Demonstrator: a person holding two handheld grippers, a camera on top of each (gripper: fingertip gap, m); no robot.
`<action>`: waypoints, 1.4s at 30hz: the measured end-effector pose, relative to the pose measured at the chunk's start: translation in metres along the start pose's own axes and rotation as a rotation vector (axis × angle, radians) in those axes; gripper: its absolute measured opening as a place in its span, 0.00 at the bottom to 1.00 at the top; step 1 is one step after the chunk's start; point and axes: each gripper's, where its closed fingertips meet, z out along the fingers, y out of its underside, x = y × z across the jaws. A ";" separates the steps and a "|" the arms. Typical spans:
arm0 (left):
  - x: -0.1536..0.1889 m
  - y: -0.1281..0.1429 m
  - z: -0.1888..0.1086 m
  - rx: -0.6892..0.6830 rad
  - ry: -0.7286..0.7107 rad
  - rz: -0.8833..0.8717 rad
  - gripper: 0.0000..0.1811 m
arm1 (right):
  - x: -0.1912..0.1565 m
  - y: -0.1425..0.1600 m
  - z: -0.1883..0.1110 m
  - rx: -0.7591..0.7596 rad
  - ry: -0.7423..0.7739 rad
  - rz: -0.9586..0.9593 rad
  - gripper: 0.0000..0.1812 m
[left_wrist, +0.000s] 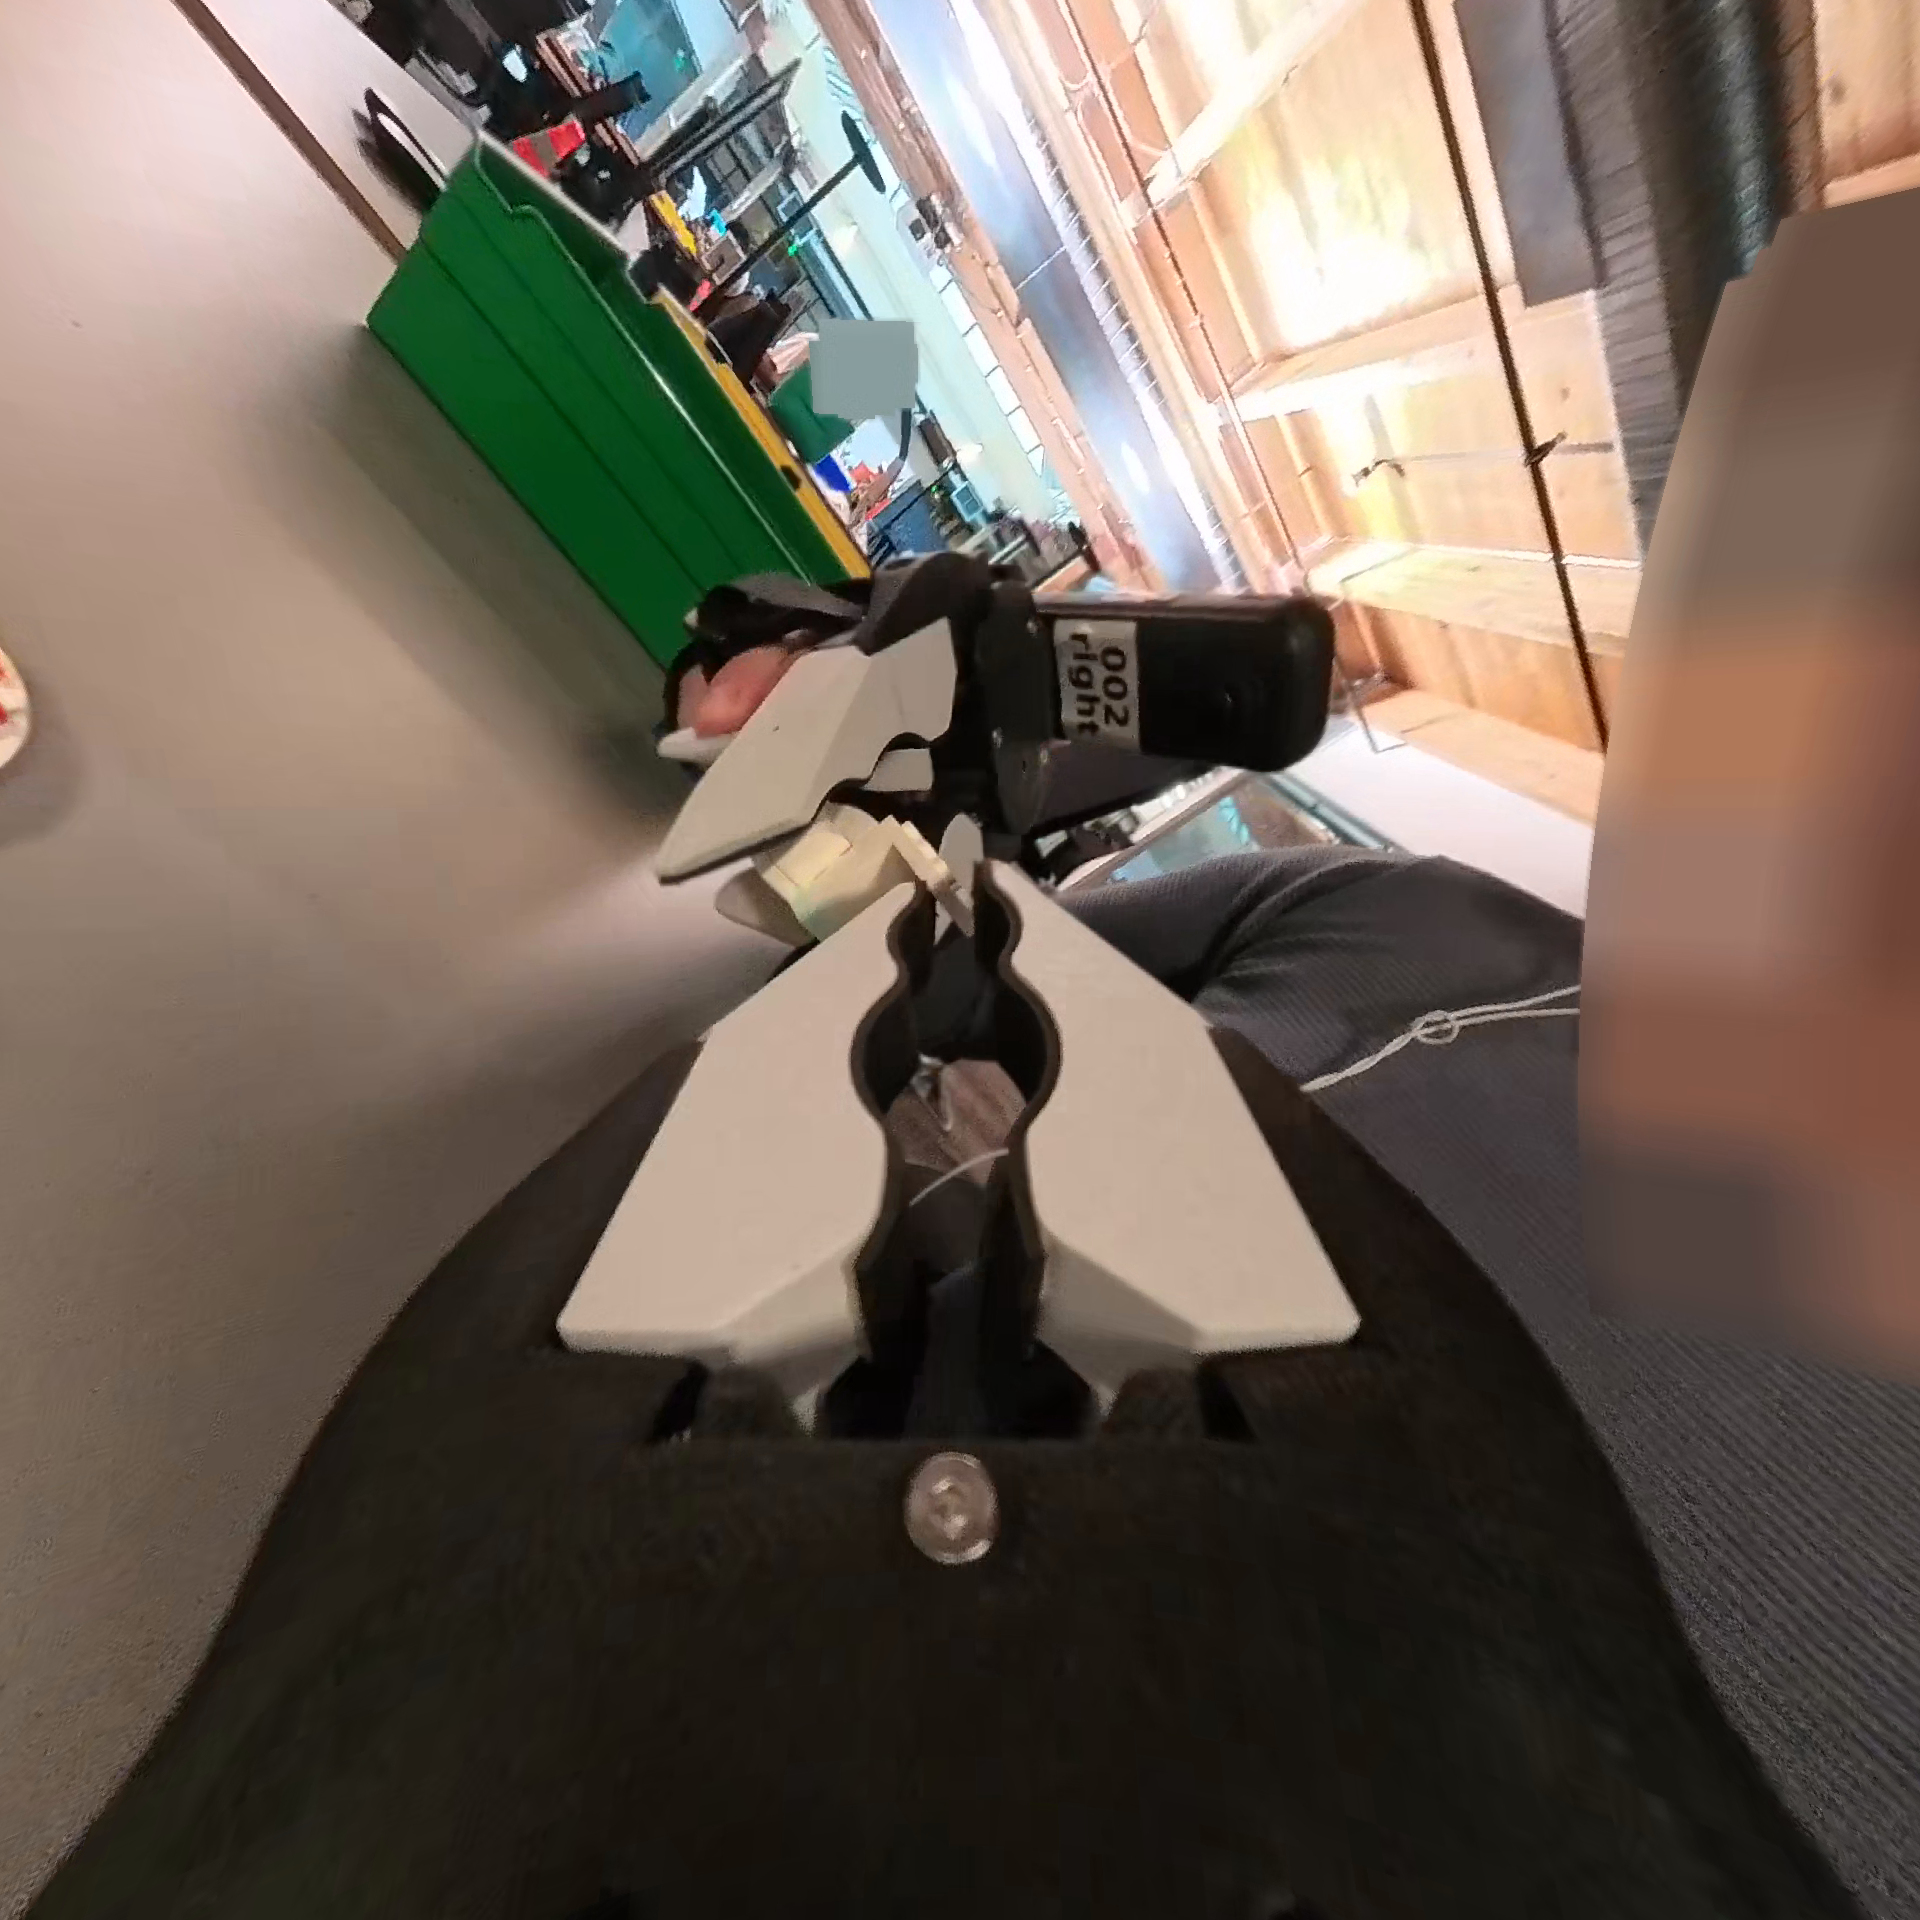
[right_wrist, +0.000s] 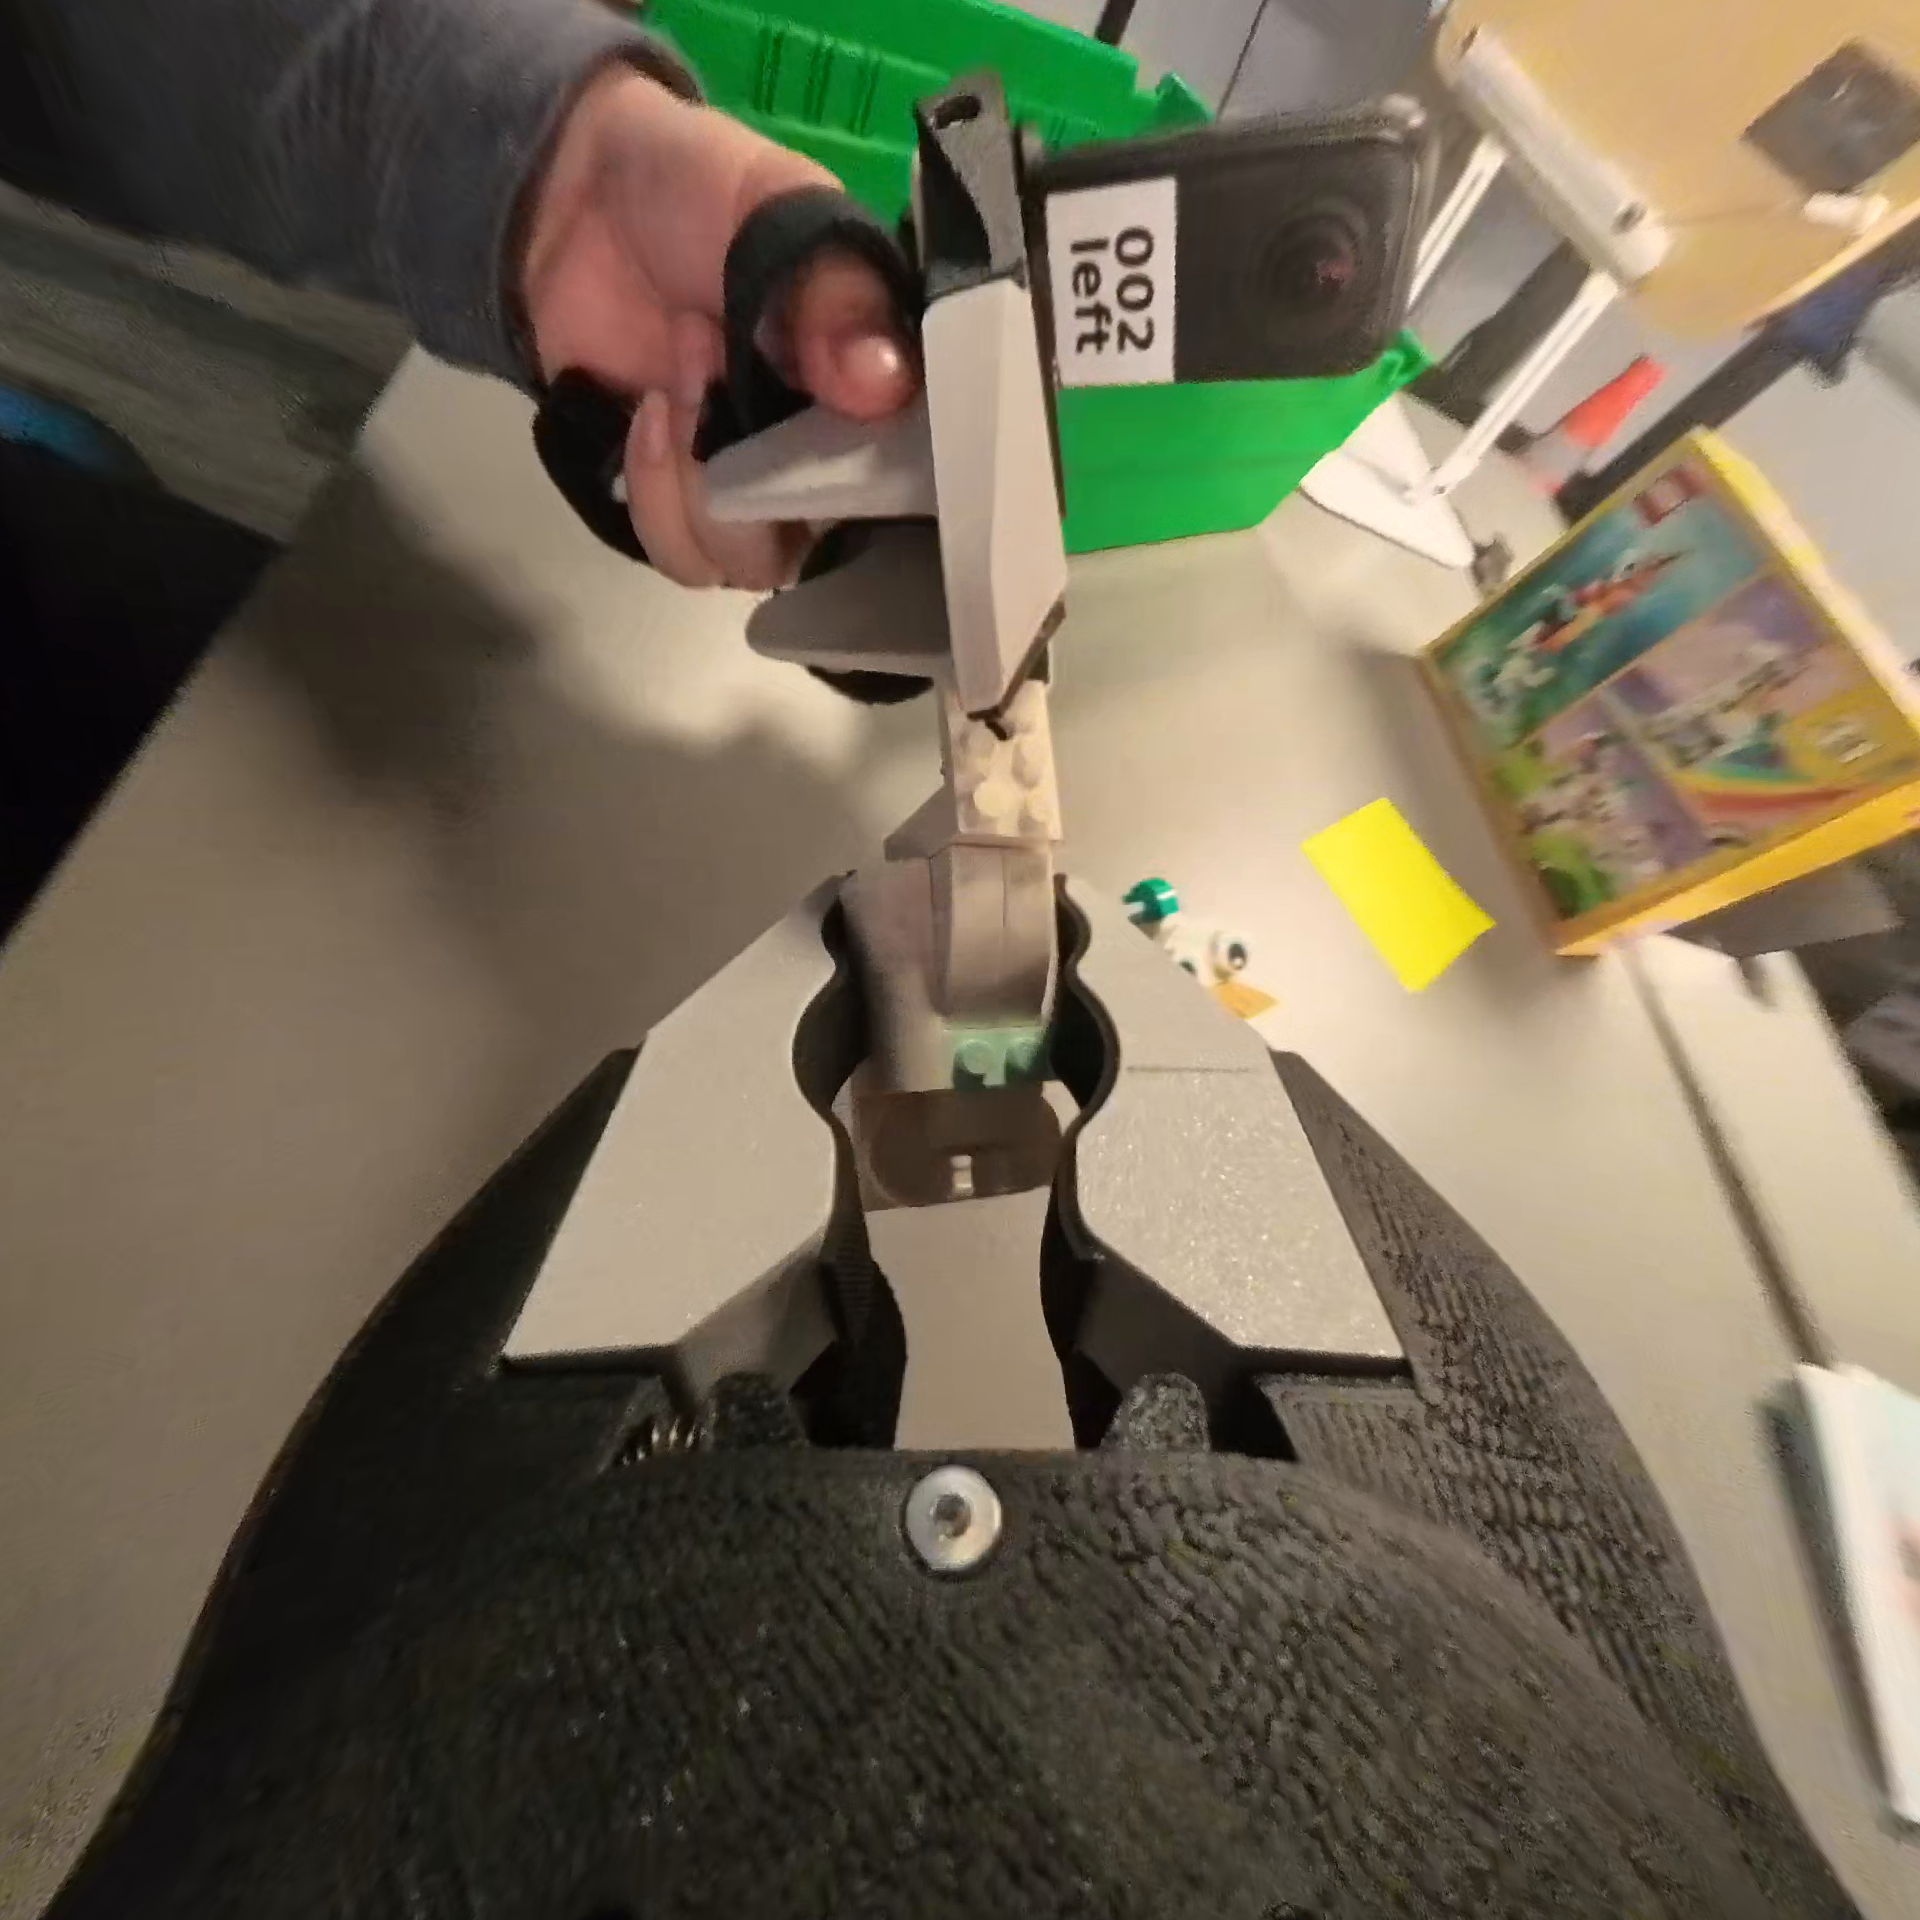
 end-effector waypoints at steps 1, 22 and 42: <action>-0.001 -0.002 0.001 0.013 0.011 -0.017 0.03 | -0.001 0.000 0.000 0.011 -0.027 0.052 0.18; -0.044 -0.057 -0.001 0.284 -0.348 0.234 0.25 | 0.046 0.036 -0.005 -0.087 0.224 0.212 0.18; -0.073 -0.056 -0.002 0.174 -0.546 0.367 0.22 | 0.082 0.128 -0.051 -0.418 0.344 0.135 0.18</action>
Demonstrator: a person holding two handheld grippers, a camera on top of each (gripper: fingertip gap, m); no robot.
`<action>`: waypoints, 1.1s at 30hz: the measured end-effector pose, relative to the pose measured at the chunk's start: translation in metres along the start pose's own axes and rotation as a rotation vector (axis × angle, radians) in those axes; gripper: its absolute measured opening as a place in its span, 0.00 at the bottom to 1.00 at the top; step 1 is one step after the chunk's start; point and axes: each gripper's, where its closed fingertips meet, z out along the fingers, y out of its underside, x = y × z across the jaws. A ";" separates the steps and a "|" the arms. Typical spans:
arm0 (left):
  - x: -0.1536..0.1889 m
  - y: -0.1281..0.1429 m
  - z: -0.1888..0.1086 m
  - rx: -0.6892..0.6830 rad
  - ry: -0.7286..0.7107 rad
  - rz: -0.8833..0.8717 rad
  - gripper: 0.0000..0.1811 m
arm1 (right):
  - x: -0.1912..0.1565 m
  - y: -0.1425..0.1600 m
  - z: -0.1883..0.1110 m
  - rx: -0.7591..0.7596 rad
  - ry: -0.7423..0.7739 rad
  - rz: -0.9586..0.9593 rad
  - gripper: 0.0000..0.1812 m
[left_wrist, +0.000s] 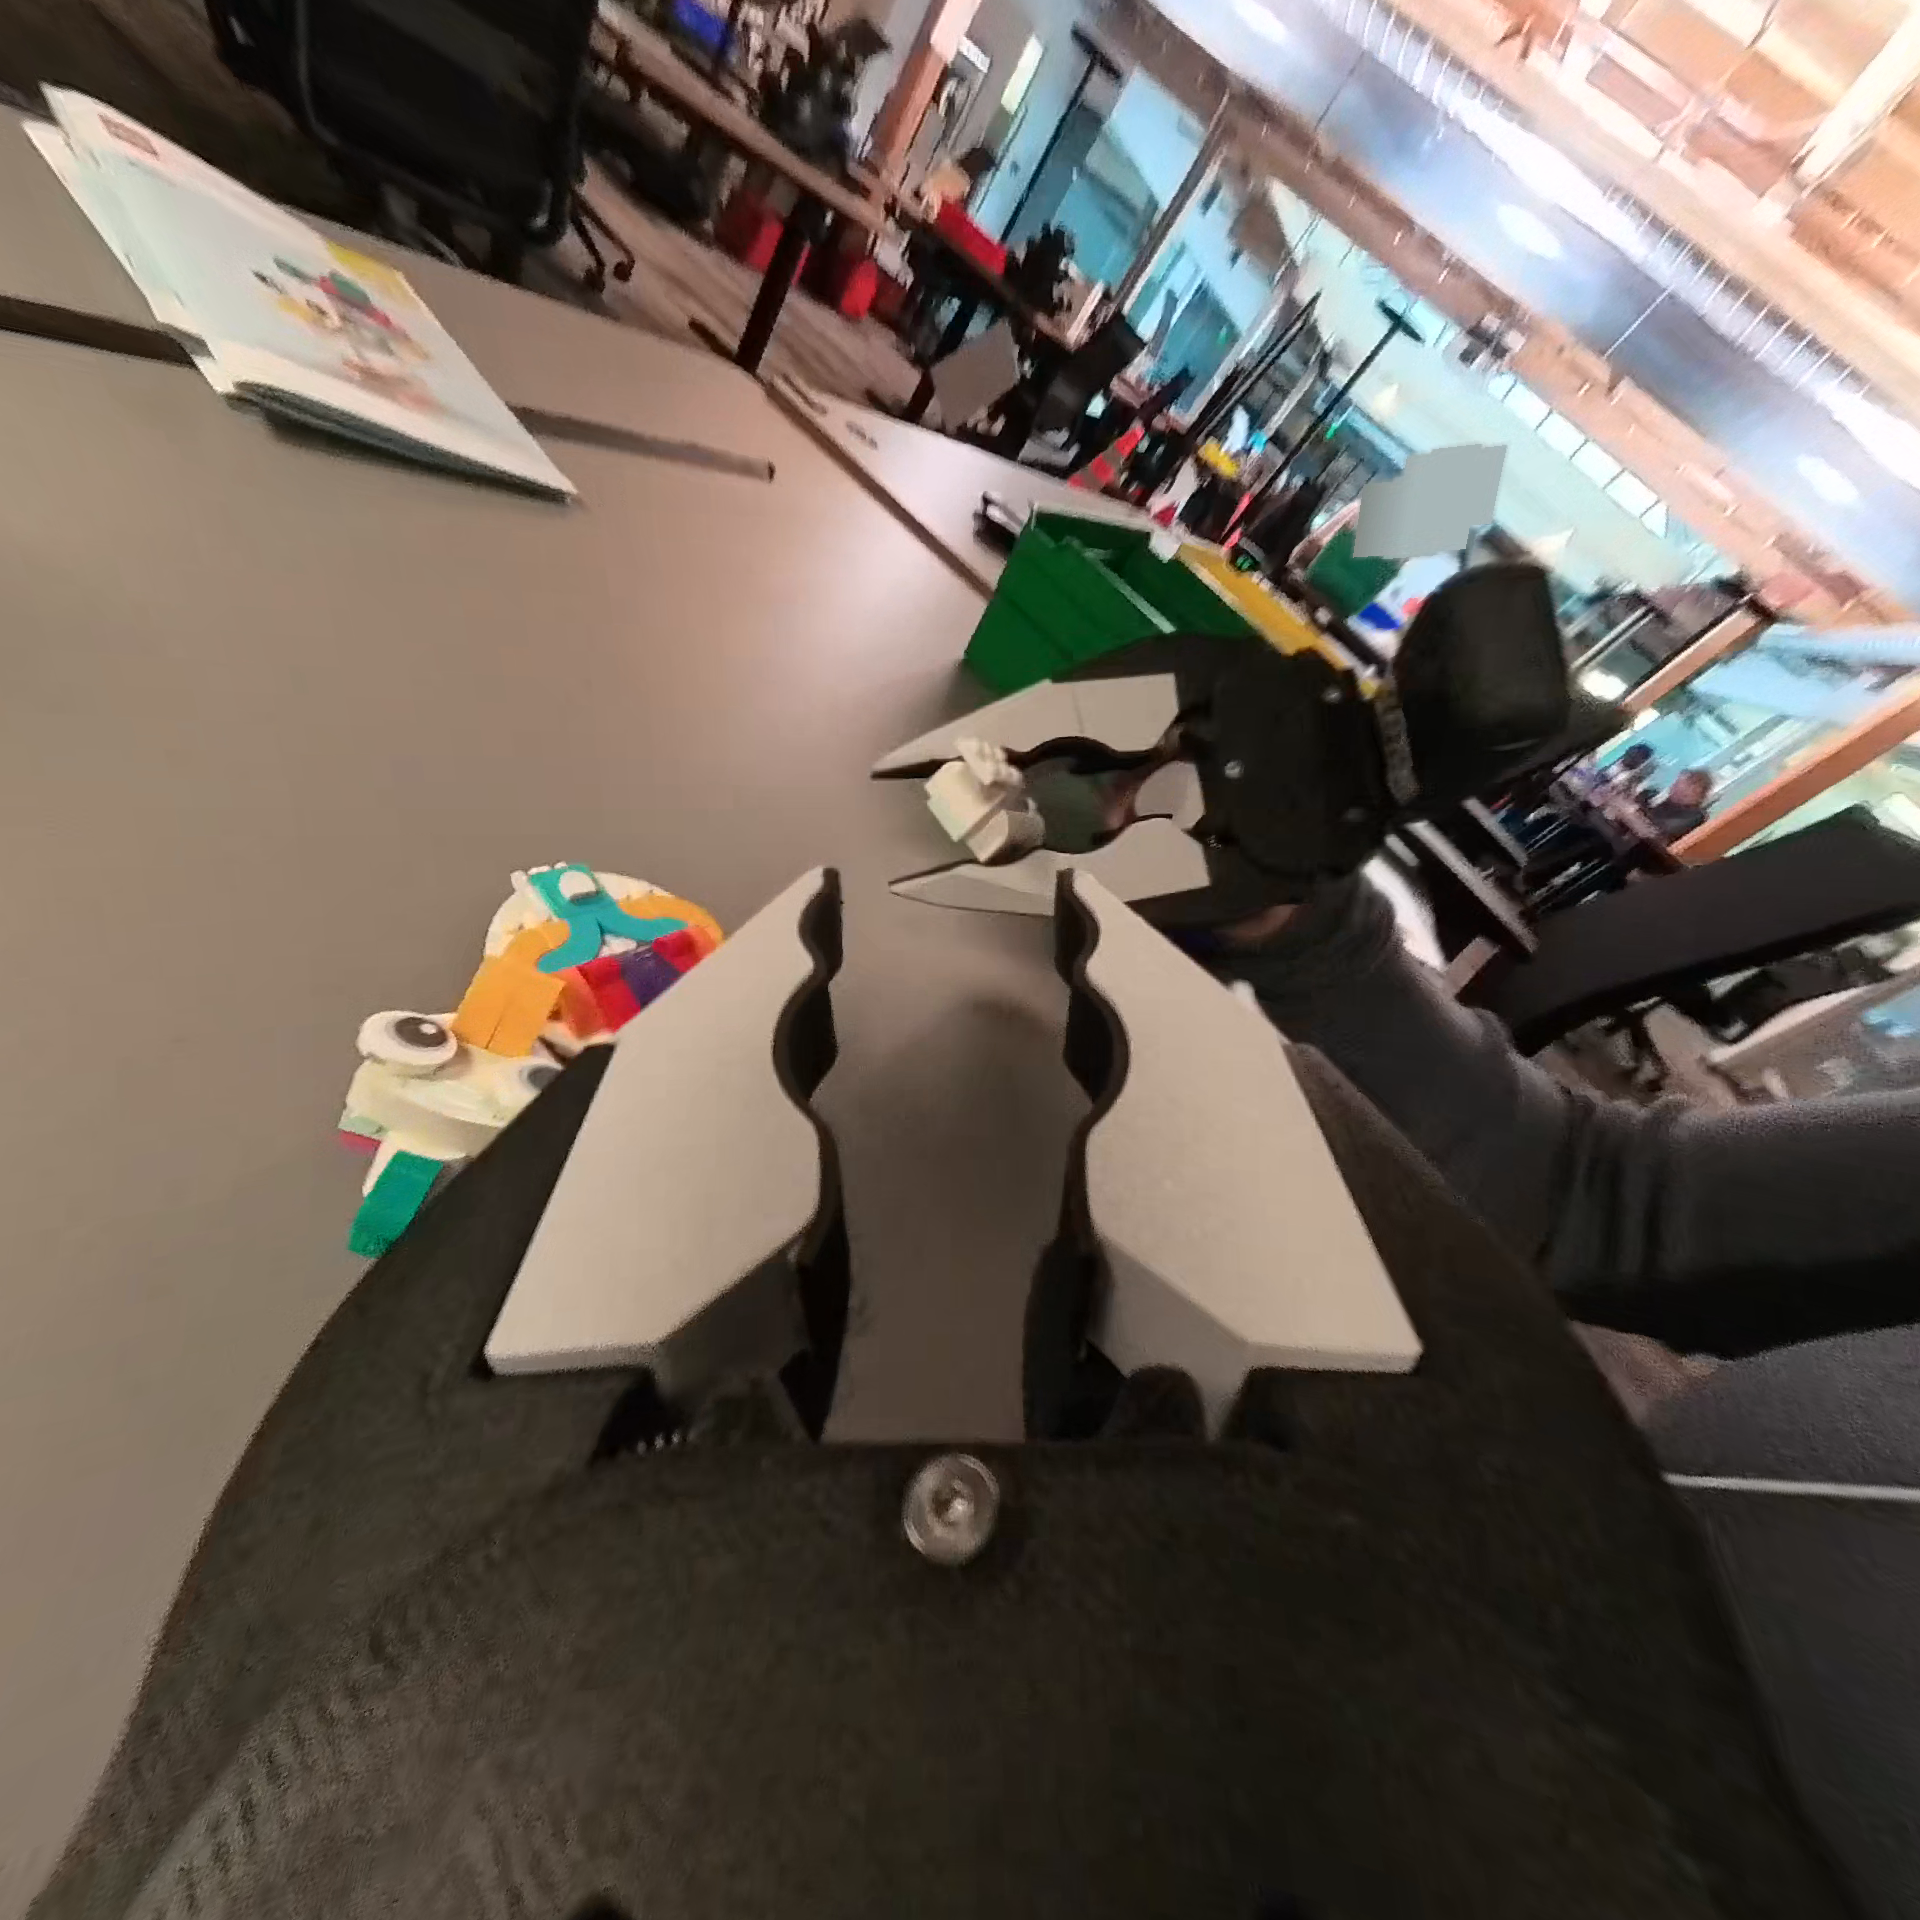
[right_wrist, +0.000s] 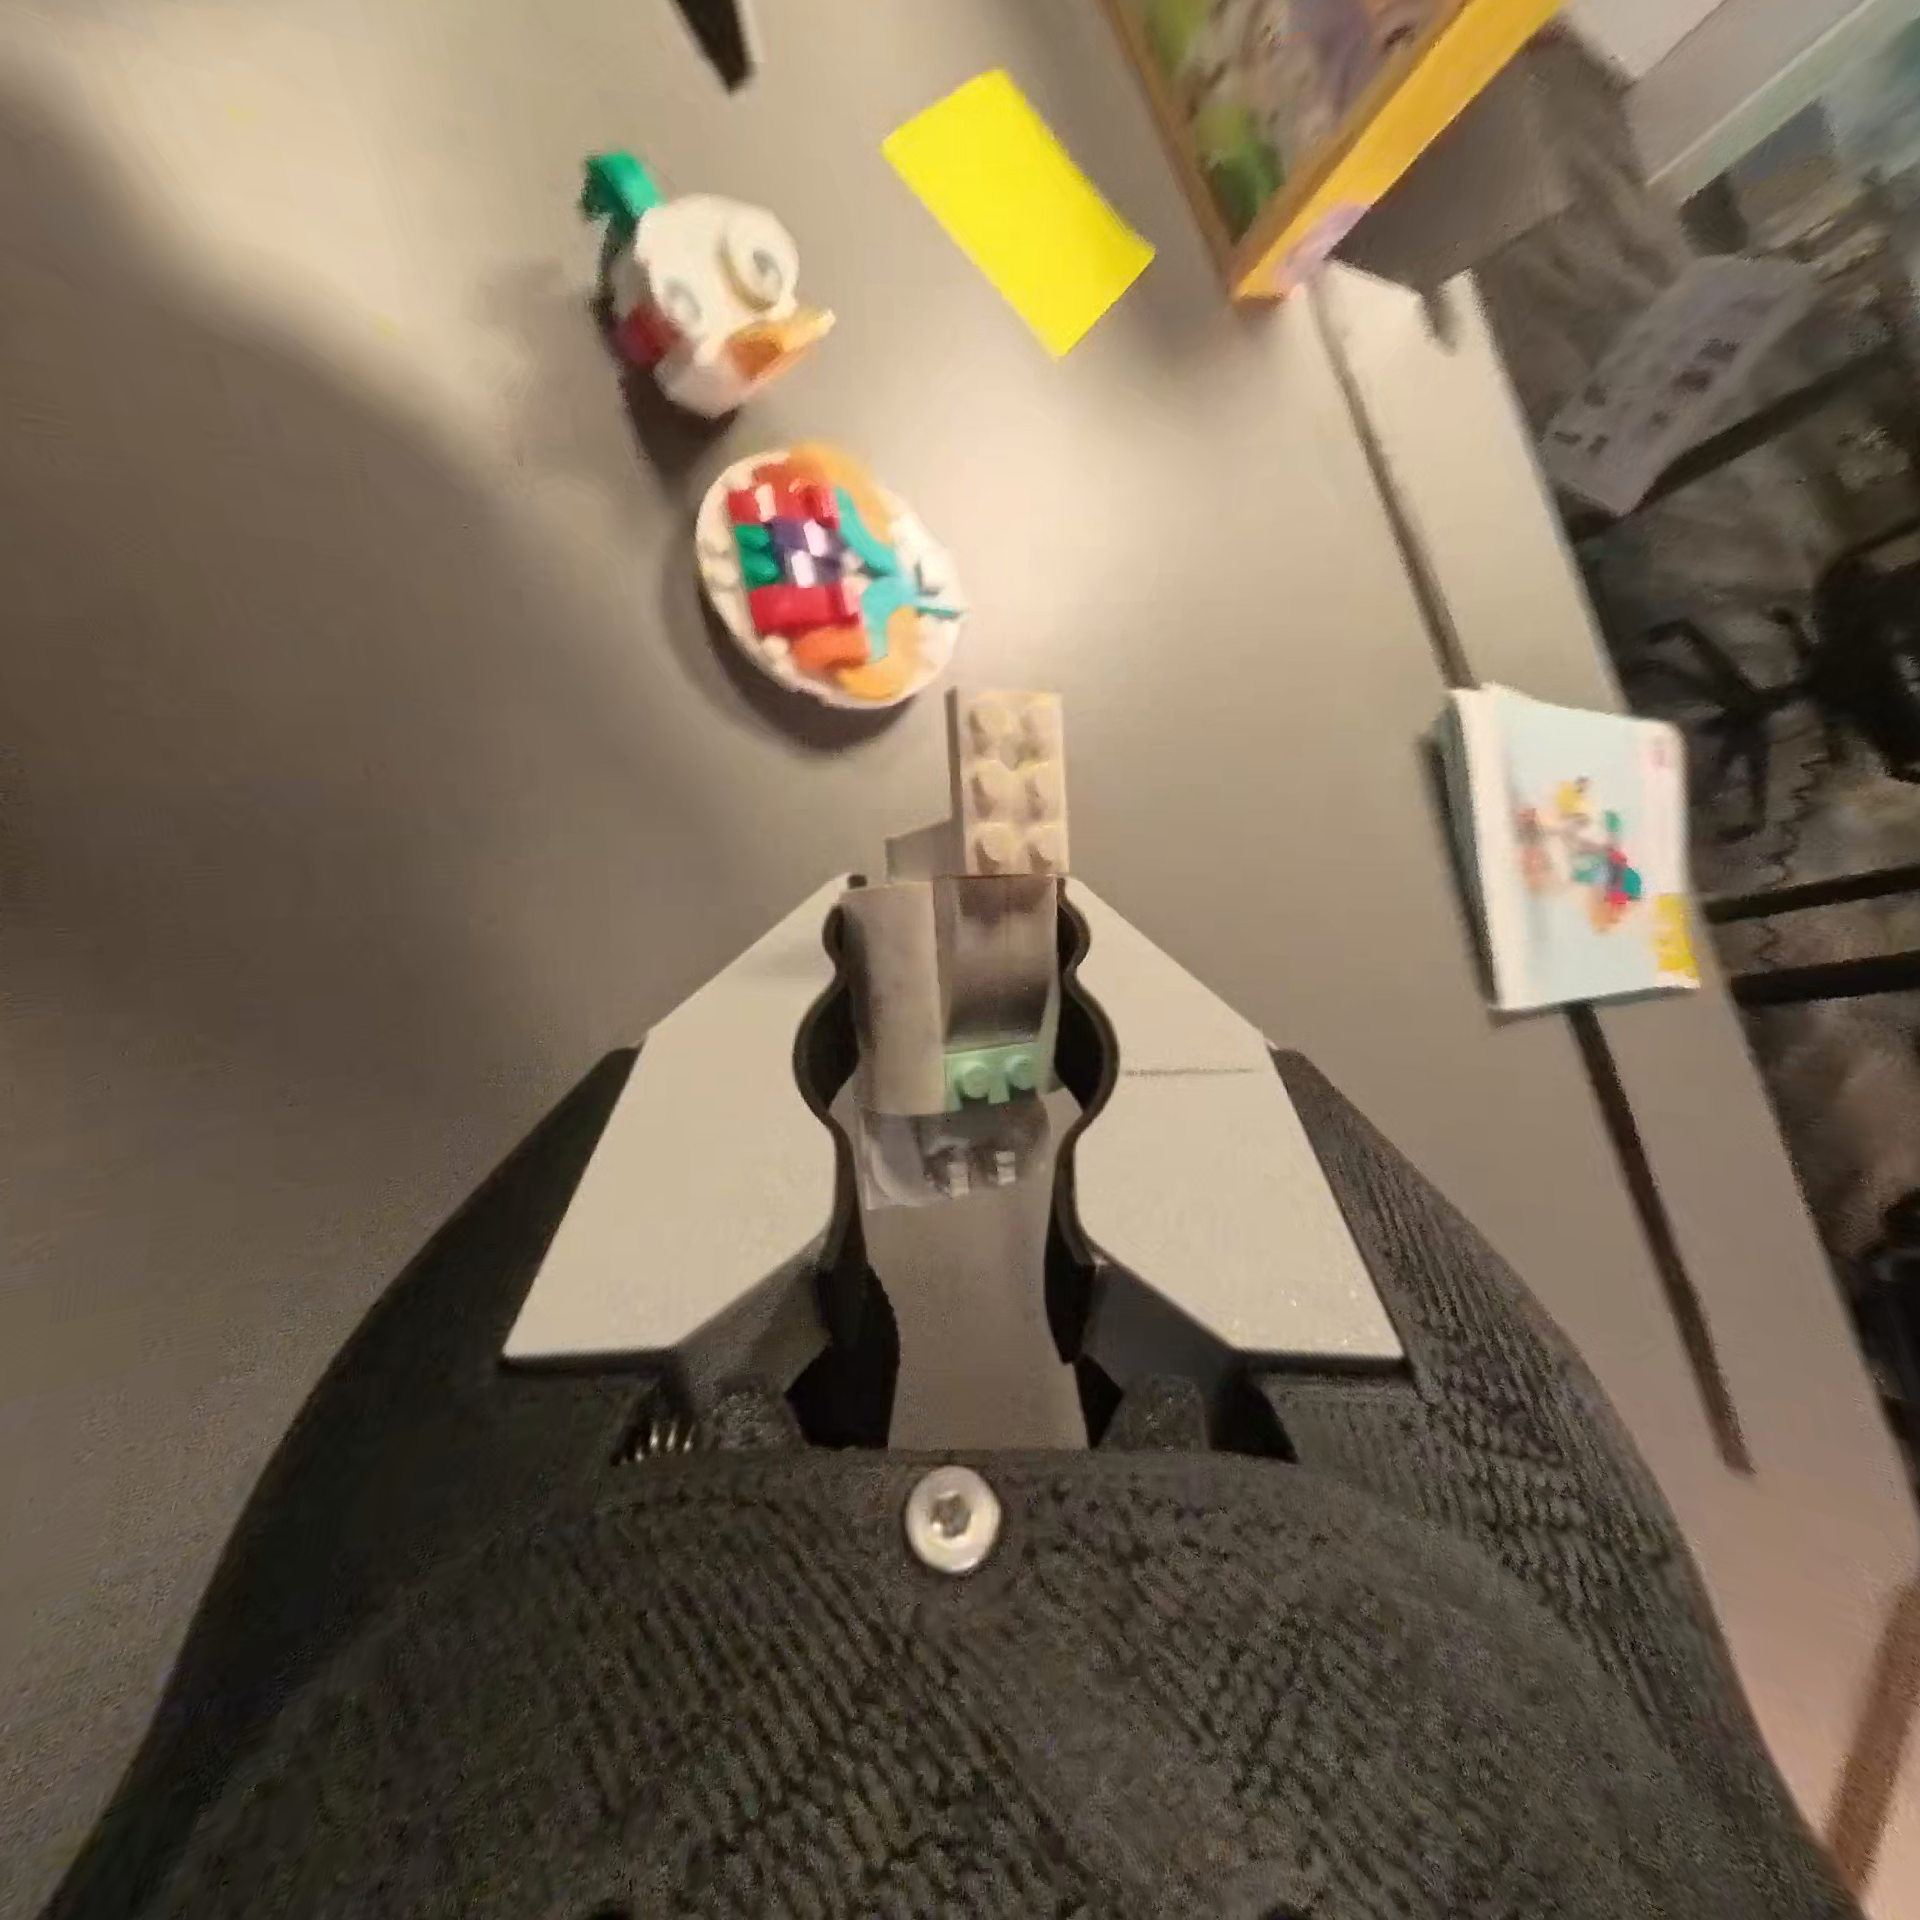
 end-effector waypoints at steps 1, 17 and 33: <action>-0.004 0.004 0.002 -0.019 -0.027 0.022 0.22 | -0.006 0.004 0.003 -0.021 -0.035 0.010 0.18; -0.080 0.038 -0.034 -0.239 -0.570 0.422 0.36 | -0.011 0.006 0.004 -0.040 -0.174 0.247 0.37; -0.087 0.023 -0.011 -0.212 -0.508 0.650 0.20 | -0.029 -0.109 0.031 0.289 -0.144 0.694 0.18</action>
